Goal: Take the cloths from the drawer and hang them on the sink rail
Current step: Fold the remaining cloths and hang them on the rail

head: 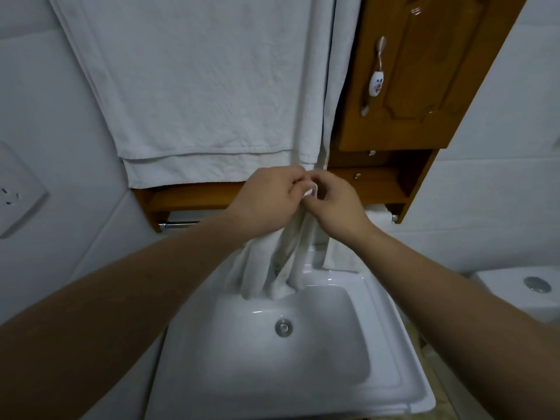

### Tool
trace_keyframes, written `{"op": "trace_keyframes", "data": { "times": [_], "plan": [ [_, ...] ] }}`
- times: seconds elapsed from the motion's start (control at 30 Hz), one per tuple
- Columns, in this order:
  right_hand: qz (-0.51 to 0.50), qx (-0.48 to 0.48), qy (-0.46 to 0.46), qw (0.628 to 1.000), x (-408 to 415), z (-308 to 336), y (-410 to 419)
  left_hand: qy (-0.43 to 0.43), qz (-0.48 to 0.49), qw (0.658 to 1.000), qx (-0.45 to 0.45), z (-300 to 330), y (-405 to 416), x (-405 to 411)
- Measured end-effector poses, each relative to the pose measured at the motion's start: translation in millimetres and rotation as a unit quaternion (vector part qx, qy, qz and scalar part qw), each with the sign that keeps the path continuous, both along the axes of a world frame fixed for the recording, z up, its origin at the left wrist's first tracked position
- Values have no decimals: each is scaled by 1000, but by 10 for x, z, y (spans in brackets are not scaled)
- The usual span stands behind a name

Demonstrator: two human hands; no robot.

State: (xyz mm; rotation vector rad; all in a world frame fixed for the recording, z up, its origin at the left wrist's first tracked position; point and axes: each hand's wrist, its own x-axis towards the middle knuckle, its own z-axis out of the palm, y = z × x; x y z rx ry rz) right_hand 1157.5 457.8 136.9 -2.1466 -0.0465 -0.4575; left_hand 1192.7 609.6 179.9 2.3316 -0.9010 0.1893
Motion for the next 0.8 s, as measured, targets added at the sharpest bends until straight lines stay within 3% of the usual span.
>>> {"op": "trace_keyframes", "data": {
  "times": [0.1,0.27,0.43,0.57,0.8],
  "plan": [
    [-12,-10,-39,999,37,2,114,-39,12,999,18,59,-27,60],
    [-46,38,-61,996,16,-32,182,-32,40,997,51,91,51,228],
    [-94,-91,-65,989,90,-32,162,-91,23,994,58,63,8,209],
    [-130,-87,-30,987,96,-180,53,-149,13,987,53,134,18,216],
    [-223,-21,47,973,-100,-580,-176,-112,94,988,56,176,217,462]
  ]
}}
